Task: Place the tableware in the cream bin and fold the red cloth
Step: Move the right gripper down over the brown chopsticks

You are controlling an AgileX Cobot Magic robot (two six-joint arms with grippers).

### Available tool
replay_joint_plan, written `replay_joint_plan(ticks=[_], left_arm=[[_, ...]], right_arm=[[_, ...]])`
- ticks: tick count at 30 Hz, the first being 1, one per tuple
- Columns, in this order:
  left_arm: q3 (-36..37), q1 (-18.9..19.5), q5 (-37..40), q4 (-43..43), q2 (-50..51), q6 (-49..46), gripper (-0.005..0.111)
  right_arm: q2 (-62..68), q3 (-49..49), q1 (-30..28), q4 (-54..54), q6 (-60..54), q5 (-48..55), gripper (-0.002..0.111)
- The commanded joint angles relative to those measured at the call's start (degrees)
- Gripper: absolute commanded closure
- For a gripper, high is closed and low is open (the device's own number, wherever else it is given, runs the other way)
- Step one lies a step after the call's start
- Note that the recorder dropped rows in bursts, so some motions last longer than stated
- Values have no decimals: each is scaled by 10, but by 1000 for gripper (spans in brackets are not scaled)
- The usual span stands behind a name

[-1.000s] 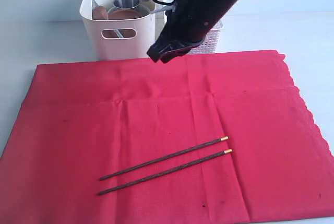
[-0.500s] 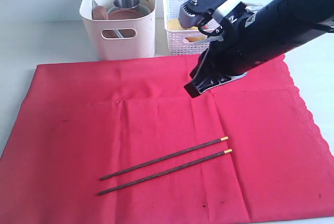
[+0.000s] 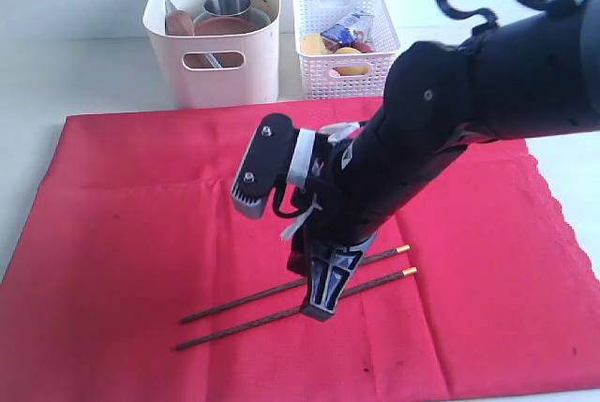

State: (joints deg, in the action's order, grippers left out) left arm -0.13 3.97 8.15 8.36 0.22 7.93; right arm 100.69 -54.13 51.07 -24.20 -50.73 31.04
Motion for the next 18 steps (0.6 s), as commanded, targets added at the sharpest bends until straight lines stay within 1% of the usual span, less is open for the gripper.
replay_joint_plan(ticks=[1, 3, 5, 9, 13, 18], left_arm=[[1, 1, -1, 4, -2, -2, 106], [1, 1, -1, 4, -2, -2, 106], [1, 1, -1, 4, -2, -2, 106], [1, 1, -1, 4, -2, -2, 106], [1, 1, -1, 4, -2, -2, 106], [1, 1, -1, 4, -2, -2, 106]], right_arm=[[20, 0, 3, 19, -4, -3, 58], [21, 0, 3, 19, -16, 3, 52], [21, 0, 3, 18, -28, 5, 48], [34, 0, 3, 22, -37, 3, 43], [60, 0, 3, 23, -71, 5, 36], [90, -17, 3, 23, -80, 1, 35]])
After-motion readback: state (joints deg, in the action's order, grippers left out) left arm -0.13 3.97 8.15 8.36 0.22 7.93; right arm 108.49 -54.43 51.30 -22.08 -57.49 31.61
